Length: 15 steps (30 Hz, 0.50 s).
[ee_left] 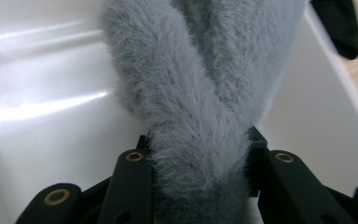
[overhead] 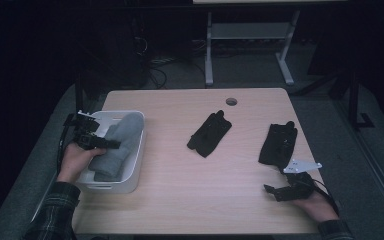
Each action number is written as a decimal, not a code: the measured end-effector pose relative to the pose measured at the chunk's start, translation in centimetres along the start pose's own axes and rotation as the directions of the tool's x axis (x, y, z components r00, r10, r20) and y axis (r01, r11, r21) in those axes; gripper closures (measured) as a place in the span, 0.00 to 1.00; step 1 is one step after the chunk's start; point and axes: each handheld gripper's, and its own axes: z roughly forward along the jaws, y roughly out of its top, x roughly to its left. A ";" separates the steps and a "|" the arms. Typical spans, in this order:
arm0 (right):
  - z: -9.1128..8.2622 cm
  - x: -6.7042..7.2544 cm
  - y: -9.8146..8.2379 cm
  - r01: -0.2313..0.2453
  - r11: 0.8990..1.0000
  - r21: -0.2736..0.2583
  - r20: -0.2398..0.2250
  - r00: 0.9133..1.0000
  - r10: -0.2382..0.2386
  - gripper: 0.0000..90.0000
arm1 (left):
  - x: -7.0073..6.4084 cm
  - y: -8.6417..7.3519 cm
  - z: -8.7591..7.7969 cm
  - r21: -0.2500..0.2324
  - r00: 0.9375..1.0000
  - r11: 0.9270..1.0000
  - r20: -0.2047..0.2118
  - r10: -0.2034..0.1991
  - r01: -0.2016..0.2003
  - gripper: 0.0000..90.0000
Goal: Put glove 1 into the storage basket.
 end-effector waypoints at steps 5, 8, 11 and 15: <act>0.0 0.0 0.0 0.000 1.000 0.000 0.000 1.000 0.000 0.12 | 0.5 -0.5 1.2 0.058 0.998 0.998 -0.062 0.018 -0.015 0.65; 0.0 0.0 0.0 0.000 1.000 0.000 0.000 1.000 0.000 0.12 | 0.6 -0.7 1.4 0.052 0.997 0.999 -0.080 0.018 -0.014 0.56; 0.0 0.0 0.0 0.000 1.000 0.000 0.001 1.000 0.000 0.12 | 0.6 -0.7 1.5 0.058 0.995 0.998 -0.097 0.033 -0.027 0.44; 0.0 0.0 0.0 0.001 1.000 0.000 0.001 1.000 -0.001 0.12 | 0.0 -0.5 1.2 0.043 0.989 0.998 -0.134 0.057 -0.051 0.29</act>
